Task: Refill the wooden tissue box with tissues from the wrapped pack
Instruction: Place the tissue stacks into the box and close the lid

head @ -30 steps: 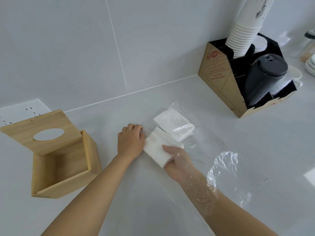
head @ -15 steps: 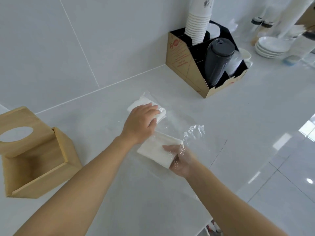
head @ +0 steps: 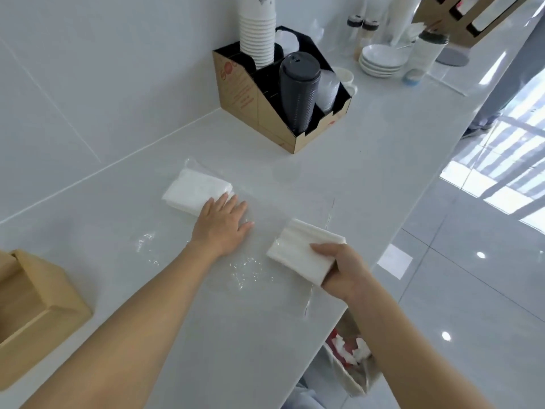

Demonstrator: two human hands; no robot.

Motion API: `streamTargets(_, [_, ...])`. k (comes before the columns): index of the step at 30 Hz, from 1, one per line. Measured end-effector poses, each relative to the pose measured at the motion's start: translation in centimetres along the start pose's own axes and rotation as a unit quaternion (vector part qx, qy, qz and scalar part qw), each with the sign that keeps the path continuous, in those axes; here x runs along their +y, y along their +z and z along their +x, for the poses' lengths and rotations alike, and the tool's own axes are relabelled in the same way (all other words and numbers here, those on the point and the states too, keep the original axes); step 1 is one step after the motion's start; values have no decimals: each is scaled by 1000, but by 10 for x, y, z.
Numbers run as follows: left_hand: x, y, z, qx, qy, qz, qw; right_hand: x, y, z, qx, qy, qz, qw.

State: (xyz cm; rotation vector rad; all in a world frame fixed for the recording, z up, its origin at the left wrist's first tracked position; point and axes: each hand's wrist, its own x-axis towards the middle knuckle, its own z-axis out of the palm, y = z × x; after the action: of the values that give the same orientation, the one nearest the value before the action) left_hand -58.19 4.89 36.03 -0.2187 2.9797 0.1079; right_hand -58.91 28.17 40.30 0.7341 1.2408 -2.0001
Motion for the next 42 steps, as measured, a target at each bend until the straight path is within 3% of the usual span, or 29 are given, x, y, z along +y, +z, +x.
streamTargets(8, [7, -9, 0, 7, -10, -12, 1000, -27, -24, -25, 8, -88, 113, 990])
streamTargets(12, [14, -26, -2, 57, -36, -161, 985, -42, -16, -32, -20, -137, 122, 983])
streamTargets(16, [11, -46, -16, 32, -94, -417, 903, -45, 6, -34, -72, -126, 84, 986])
streamTargets(22, [-16, -70, -54, 47, -117, -587, 799, -21, 53, -30, -149, -57, 17, 987])
streamTargets(27, [-52, -77, -95, 33, -161, -644, 747, 9, 96, -30, -240, 25, -72, 968])
streamTargets(33, [-94, -76, -150, 20, -218, -703, 677, 49, 142, -34, -371, 111, -157, 909])
streamTargets(38, [-118, -75, -190, 89, -236, -750, 611, 83, 173, -39, -455, 145, -242, 845])
streamTargets(42, [-131, -78, -217, 165, -240, -744, 601, 103, 192, -45, -476, 164, -271, 821])
